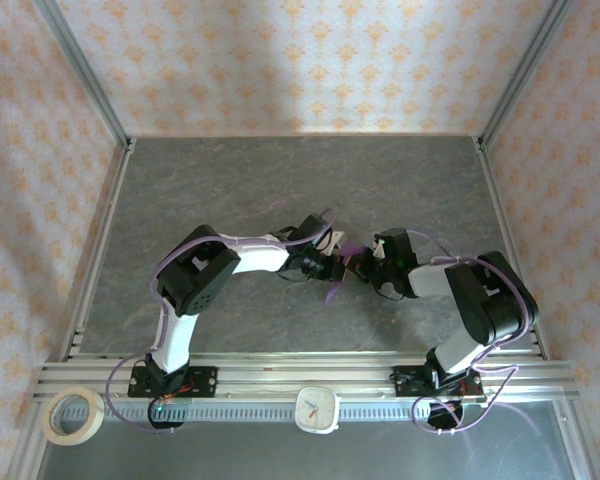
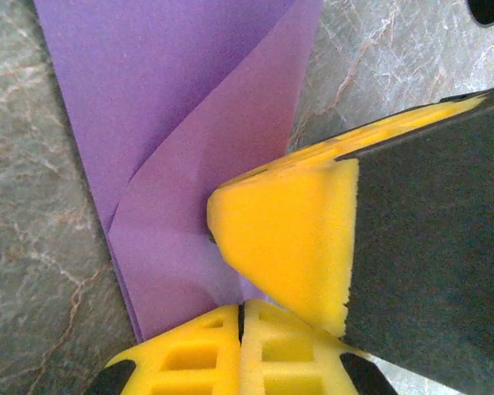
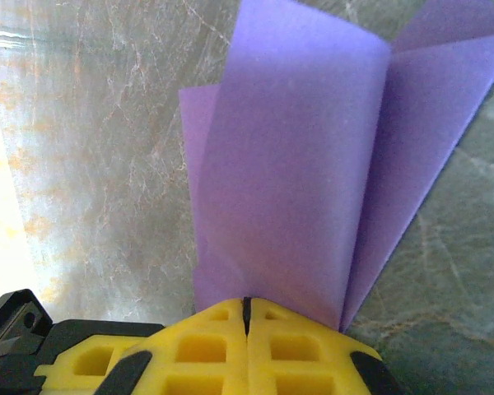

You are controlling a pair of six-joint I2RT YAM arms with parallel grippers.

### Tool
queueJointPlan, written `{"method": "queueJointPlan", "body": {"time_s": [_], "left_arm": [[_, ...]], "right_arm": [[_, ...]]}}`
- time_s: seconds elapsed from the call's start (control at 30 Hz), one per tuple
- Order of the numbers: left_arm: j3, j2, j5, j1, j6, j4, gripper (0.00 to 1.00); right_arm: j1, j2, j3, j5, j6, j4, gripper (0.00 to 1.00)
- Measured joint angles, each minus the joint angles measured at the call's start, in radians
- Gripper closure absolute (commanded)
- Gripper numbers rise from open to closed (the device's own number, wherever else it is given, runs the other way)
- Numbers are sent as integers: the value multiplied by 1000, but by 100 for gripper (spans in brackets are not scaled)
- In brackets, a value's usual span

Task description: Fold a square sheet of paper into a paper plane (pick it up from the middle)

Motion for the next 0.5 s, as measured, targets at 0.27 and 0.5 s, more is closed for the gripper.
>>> {"method": "queueJointPlan", "body": {"time_s": [0.27,0.5], "left_arm": [[-63,-22,-5,0,9,72,100],[-72,-22,-4,0,9,87,100]], "right_arm": [[7,0,34,10,-12,-65,100],[-51,1,35,7,-11,-68,100]]}}
